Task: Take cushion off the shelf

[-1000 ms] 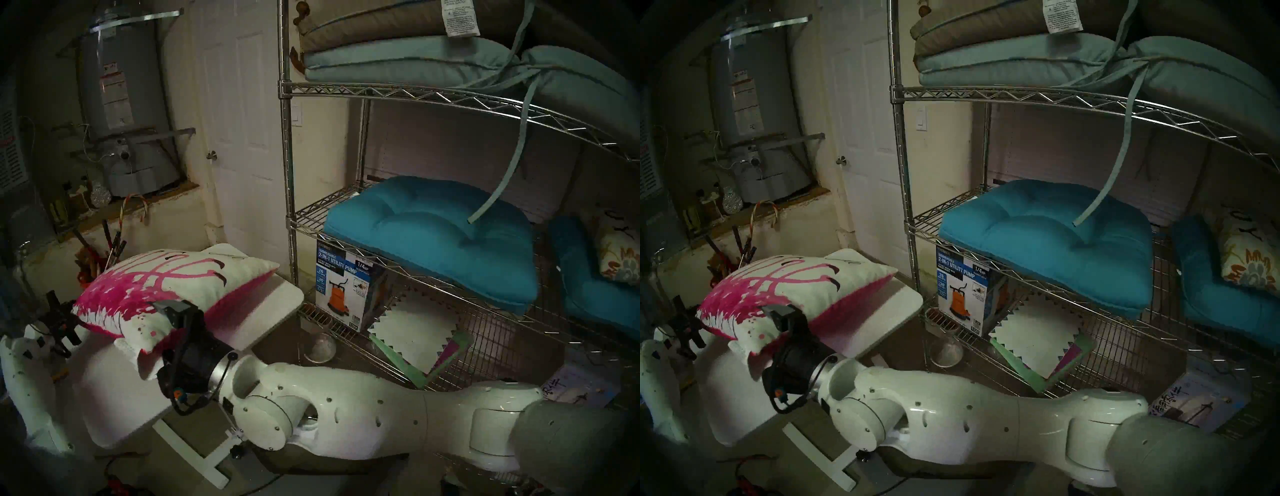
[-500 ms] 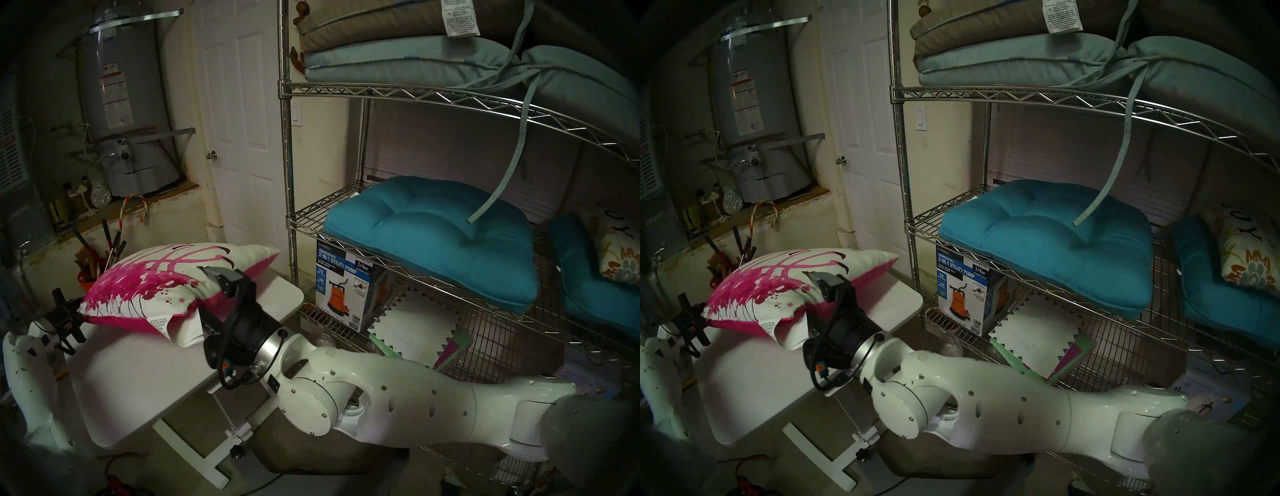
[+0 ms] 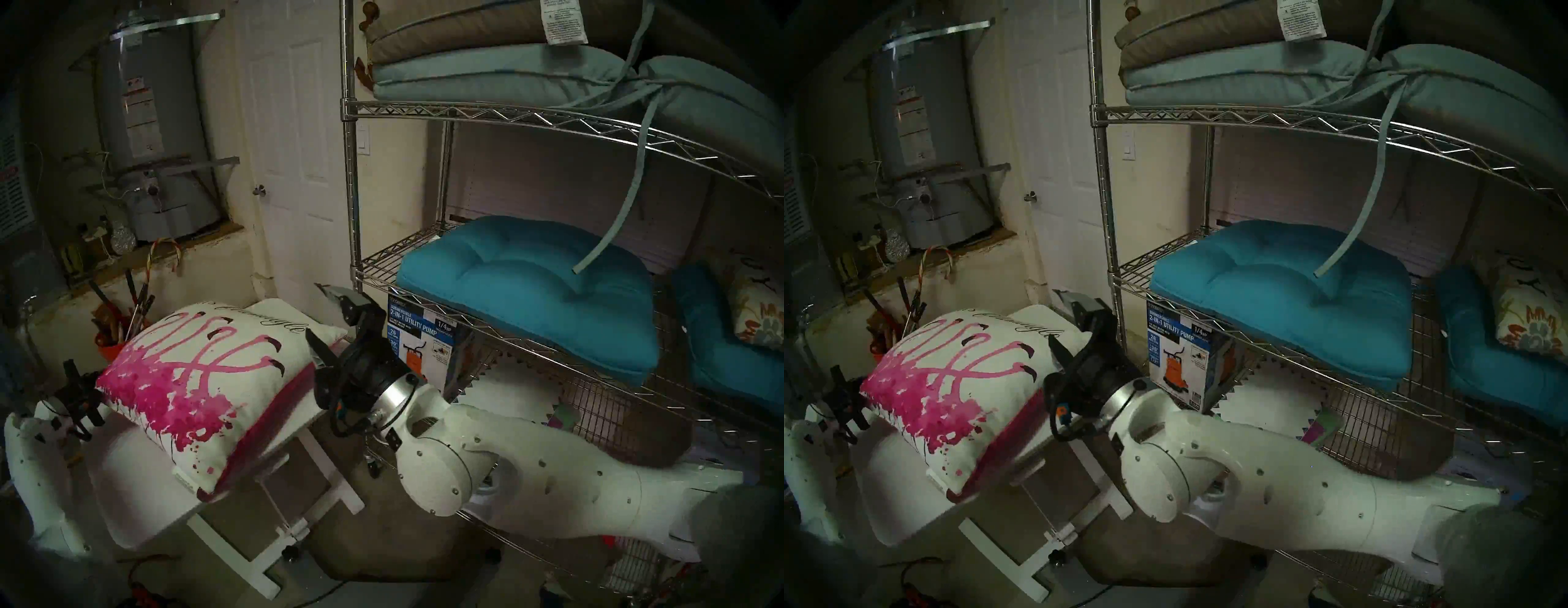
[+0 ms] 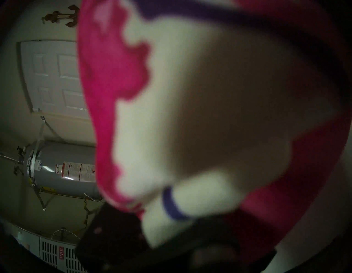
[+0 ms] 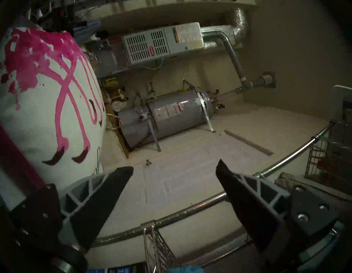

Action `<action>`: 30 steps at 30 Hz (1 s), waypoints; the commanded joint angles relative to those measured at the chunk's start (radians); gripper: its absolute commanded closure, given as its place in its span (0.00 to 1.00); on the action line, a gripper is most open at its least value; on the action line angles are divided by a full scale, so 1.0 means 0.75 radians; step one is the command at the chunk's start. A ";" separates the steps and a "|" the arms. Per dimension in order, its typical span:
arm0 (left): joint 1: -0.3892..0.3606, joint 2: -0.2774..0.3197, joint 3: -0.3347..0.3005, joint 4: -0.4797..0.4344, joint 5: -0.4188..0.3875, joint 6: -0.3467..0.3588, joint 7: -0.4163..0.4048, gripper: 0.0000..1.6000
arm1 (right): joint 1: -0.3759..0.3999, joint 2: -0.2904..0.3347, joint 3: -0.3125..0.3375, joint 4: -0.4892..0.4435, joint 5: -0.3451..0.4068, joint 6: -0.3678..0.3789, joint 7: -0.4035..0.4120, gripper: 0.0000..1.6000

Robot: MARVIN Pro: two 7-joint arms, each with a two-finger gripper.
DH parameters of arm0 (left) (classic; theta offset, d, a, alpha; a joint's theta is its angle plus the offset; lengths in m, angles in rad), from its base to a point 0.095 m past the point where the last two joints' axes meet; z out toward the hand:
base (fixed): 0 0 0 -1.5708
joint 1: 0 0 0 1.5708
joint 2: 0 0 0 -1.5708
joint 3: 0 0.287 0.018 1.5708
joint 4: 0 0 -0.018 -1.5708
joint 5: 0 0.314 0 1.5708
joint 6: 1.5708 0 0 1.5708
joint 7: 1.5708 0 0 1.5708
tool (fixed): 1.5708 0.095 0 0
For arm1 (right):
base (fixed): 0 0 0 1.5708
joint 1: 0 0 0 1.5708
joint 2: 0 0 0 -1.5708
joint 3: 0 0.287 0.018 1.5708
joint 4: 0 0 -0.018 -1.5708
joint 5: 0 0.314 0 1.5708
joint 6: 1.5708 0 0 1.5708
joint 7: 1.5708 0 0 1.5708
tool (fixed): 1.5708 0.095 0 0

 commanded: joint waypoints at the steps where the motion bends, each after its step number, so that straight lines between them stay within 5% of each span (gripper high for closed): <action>1: 0.024 0.030 0.021 -0.012 0.017 0.002 0.082 1.00 | -0.061 0.151 0.072 -0.150 0.008 0.037 0.069 0.00; 7: 0.032 0.063 0.035 0.011 0.051 0.002 0.141 1.00 | -0.074 0.233 0.093 -0.222 0.025 0.038 0.123 0.00; 8: 0.034 0.078 0.049 0.029 0.059 0.002 0.170 0.00 | -0.068 0.269 0.089 -0.246 0.042 0.034 0.130 0.00; 30: 0.045 0.086 0.083 -0.018 0.153 0.002 0.221 0.00 | -0.090 0.281 0.089 -0.259 0.055 0.029 0.135 0.00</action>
